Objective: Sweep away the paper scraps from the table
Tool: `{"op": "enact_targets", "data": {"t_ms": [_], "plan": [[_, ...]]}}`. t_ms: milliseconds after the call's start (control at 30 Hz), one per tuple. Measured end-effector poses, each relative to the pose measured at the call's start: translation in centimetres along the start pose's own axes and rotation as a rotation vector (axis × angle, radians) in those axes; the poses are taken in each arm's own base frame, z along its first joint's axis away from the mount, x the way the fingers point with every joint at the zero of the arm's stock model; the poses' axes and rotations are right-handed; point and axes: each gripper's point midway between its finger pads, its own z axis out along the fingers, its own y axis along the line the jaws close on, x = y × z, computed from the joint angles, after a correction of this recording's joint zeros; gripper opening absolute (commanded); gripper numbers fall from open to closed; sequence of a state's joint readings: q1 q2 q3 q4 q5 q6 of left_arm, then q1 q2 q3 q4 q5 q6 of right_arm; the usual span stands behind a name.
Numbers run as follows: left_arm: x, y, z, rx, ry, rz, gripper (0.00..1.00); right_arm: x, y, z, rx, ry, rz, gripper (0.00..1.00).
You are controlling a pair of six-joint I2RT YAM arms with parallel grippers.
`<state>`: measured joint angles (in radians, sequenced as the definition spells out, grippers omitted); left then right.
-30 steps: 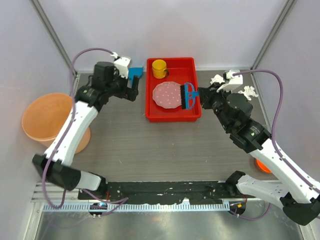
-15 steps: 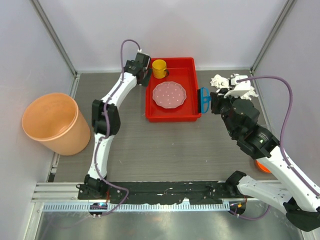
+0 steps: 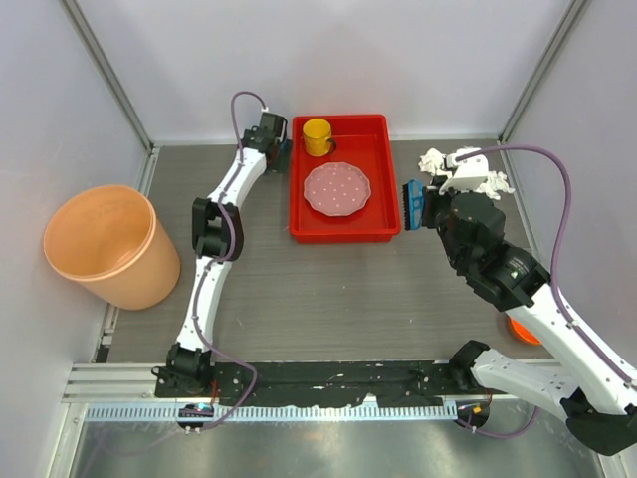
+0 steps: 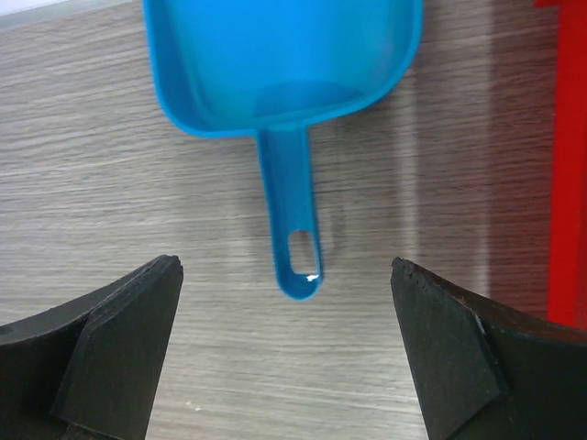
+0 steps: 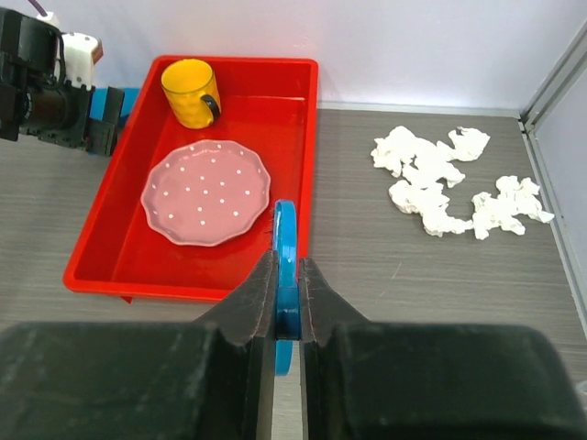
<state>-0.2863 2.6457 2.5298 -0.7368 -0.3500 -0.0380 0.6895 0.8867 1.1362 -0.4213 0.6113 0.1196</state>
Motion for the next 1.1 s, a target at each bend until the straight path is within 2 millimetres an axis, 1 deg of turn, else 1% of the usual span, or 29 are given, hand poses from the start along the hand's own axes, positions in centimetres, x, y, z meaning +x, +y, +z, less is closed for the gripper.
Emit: {"op": "enact_targets", "data": {"t_ms": [100, 167, 200, 267, 367, 400, 467, 500, 567, 600, 733, 800, 900, 933, 1000, 1033, 1100], "plan": [[0.5, -1.1, 0.9, 0.026, 0.005, -0.021, 0.99, 0.5, 0.1, 0.3, 0.004, 0.022, -0.027, 0.01], [1.1, -1.5, 1.7, 0.04, 0.016, -0.051, 0.95, 0.6, 0.0, 0.3, 0.007, 0.026, -0.037, 0.01], [0.9, -1.4, 1.9, 0.048, 0.013, -0.077, 0.9, 0.5, -0.1, 0.2, 0.009, 0.024, -0.039, 0.01], [0.8, -1.5, 2.3, 0.078, 0.01, -0.134, 0.87, -0.1, -0.2, 0.1, 0.01, 0.013, -0.04, 0.01], [0.7, -1.5, 3.0, 0.111, 0.008, -0.197, 0.78, -1.0, -0.2, -0.1, 0.008, -0.007, -0.036, 0.01], [0.6, -1.4, 3.1, 0.116, 0.006, -0.207, 0.69, -1.3, -0.3, -0.2, 0.007, -0.012, -0.036, 0.01], [0.6, -1.2, 3.3, 0.123, 0.003, -0.219, 0.56, -1.6, -0.3, -0.2, 0.007, -0.018, -0.035, 0.01], [0.6, -1.2, 3.4, 0.128, 0.003, -0.221, 0.38, -1.7, -0.3, -0.3, 0.008, -0.02, -0.037, 0.01], [0.5, -1.1, 3.4, 0.13, 0.002, -0.233, 0.17, -1.7, -0.5, -0.2, 0.019, -0.02, -0.048, 0.01], [0.5, -1.1, 3.5, 0.131, 0.002, -0.235, 0.0, -1.7, -0.7, -0.2, 0.026, -0.02, -0.054, 0.01], [0.6, -1.1, 3.5, 0.129, 0.003, -0.238, 0.0, -1.5, -1.4, 0.3, 0.06, -0.011, -0.078, 0.01], [0.6, -1.1, 3.5, 0.131, 0.005, -0.238, 0.0, -1.1, -2.3, 1.3, 0.09, 0.009, -0.086, 0.01], [1.1, -1.1, 3.0, 0.137, 0.02, -0.228, 0.0, -0.4, -4.3, 3.5, 0.146, 0.046, -0.103, 0.01], [1.7, -1.0, 2.6, 0.14, 0.039, -0.218, 0.0, -0.2, -5.2, 4.4, 0.162, 0.06, -0.114, 0.01], [2.9, -0.7, 1.1, 0.147, 0.078, -0.191, 0.0, 0.0, -6.2, 6.1, 0.166, 0.082, -0.126, 0.01], [3.6, -0.5, 0.2, 0.151, 0.099, -0.179, 0.0, 0.0, -6.9, 7.5, 0.16, 0.101, -0.127, 0.01], [4.5, 0.2, -2.2, 0.156, 0.127, -0.151, 0.0, -1.2, -8.7, 10.6, 0.165, 0.101, -0.115, 0.01]]}}
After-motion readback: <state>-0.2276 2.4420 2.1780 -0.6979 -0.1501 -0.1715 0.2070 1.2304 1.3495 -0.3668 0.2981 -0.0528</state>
